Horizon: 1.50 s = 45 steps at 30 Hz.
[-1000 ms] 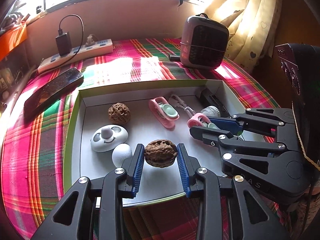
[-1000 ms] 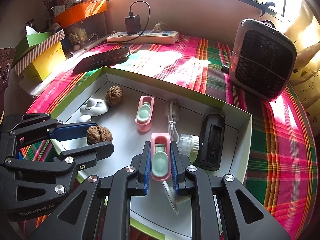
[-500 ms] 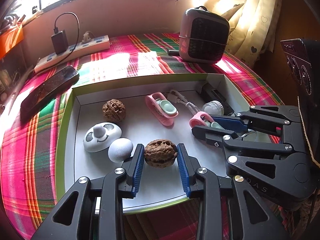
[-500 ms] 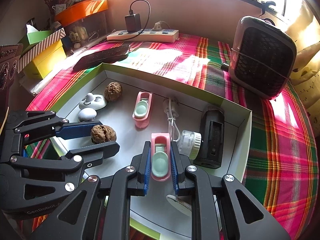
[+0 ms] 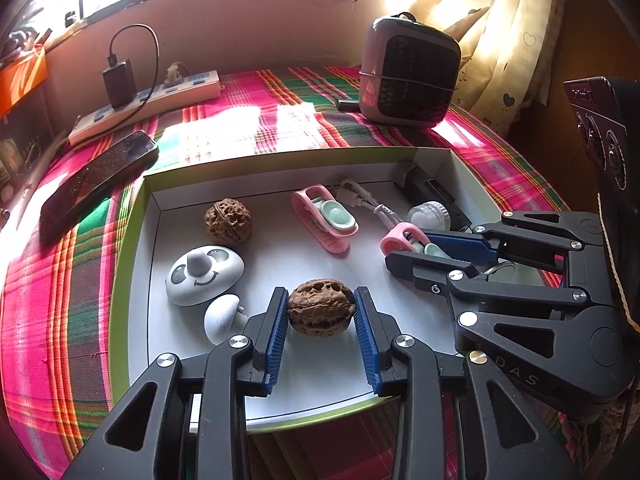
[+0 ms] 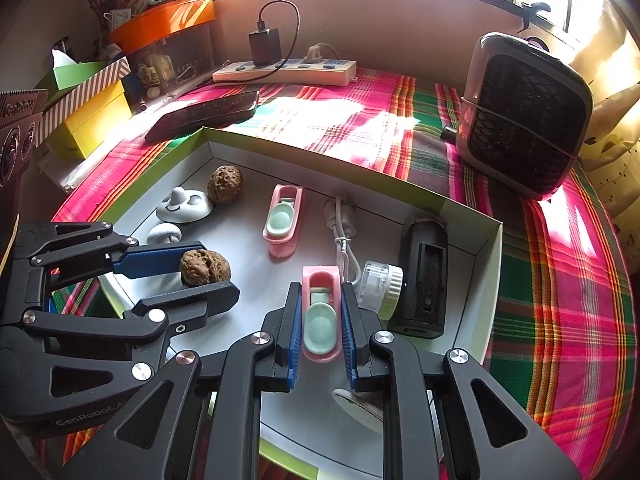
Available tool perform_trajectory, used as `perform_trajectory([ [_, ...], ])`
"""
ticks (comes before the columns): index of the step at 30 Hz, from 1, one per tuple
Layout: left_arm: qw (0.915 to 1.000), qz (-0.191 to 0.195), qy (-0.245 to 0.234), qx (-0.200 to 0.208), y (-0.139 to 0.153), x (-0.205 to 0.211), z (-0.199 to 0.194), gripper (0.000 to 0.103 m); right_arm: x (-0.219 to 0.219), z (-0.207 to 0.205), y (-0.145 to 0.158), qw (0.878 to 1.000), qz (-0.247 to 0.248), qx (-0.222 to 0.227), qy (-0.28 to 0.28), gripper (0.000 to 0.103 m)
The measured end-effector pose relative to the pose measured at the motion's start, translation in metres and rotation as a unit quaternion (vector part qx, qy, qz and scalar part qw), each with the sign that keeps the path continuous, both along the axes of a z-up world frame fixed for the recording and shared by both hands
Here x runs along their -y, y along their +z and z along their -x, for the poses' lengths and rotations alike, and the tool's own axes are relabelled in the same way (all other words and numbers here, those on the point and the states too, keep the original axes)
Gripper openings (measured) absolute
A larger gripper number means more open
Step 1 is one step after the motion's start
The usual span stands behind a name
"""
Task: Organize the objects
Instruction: 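Lower the walnut and pink clip toward the box floor with both grippers, then open the left gripper to release the walnut while the right gripper releases the pink clip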
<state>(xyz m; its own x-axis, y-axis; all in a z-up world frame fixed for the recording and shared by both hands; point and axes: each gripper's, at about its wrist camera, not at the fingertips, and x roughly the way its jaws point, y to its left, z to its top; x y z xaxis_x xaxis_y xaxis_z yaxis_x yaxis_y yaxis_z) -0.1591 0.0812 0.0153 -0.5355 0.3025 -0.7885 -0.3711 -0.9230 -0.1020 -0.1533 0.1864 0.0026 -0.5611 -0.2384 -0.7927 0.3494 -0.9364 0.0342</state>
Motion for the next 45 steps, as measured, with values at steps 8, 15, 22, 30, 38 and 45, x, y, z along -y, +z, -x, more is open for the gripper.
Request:
perform_trajectory([
  [8,1.0,0.001,0.004,0.0,0.0,0.001,0.001,0.032,-0.002,0.001,0.0,1.0,0.003,0.001,-0.004,0.018],
  [15,0.9999,-0.001,0.01,0.002,0.0,0.004,0.0,0.035,-0.001,-0.001,0.0,1.0,0.006,0.001,-0.009,0.02],
  [22,0.9998,0.001,0.02,-0.001,0.001,0.008,-0.003,0.039,-0.002,-0.003,0.001,1.0,0.009,0.002,-0.016,0.023],
  [30,0.9995,-0.001,0.031,-0.007,0.007,0.013,-0.01,0.039,-0.002,-0.011,0.006,0.999,0.021,-0.002,-0.028,0.031],
  [38,0.9986,0.008,0.04,-0.034,0.019,0.013,-0.027,0.039,-0.005,-0.025,0.015,0.998,0.025,-0.018,-0.049,0.034],
  [45,0.997,0.009,0.06,-0.048,0.028,0.019,-0.047,0.039,-0.008,-0.045,0.028,0.997,0.024,-0.04,-0.064,0.038],
])
